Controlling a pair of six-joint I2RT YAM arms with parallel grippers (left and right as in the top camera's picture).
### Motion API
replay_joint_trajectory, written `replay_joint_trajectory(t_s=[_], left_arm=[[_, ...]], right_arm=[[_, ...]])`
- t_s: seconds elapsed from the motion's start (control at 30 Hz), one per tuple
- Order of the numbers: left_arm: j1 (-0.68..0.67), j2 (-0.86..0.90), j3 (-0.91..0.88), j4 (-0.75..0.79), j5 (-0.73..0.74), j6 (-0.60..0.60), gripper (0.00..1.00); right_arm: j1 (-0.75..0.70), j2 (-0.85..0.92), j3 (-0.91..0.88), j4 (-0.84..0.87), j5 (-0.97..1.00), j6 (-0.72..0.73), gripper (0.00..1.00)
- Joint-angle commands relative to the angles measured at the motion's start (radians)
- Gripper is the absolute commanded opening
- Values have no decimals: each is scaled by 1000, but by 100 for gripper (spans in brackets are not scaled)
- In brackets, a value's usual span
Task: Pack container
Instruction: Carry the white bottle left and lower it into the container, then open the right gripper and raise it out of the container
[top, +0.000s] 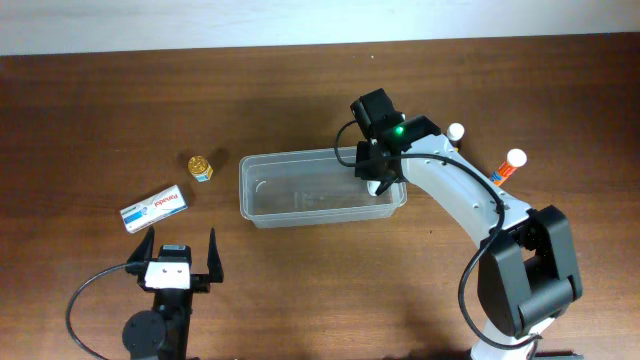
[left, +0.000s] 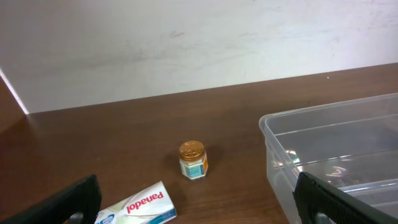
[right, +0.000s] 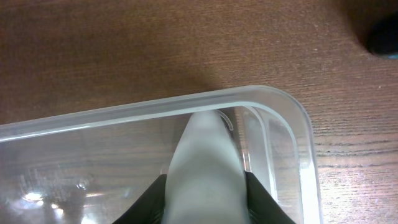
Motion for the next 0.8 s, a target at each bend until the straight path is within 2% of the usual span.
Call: replay_joint_trajectory(t_s=[0.0, 0.23, 0.47, 0.77], left_arm=[[-1, -9, -4, -4, 0, 13, 99], [-1, -9, -4, -4, 0, 13, 99], [-1, -9, -4, -4, 0, 13, 99], [-1, -9, -4, -4, 0, 13, 99]], right_arm=[[7, 15, 1, 6, 20, -12, 36], [7, 8, 30, -7, -8, -61, 51], [7, -40, 144, -100, -17, -101, 66], [4, -63, 380, -299, 9, -127, 70]])
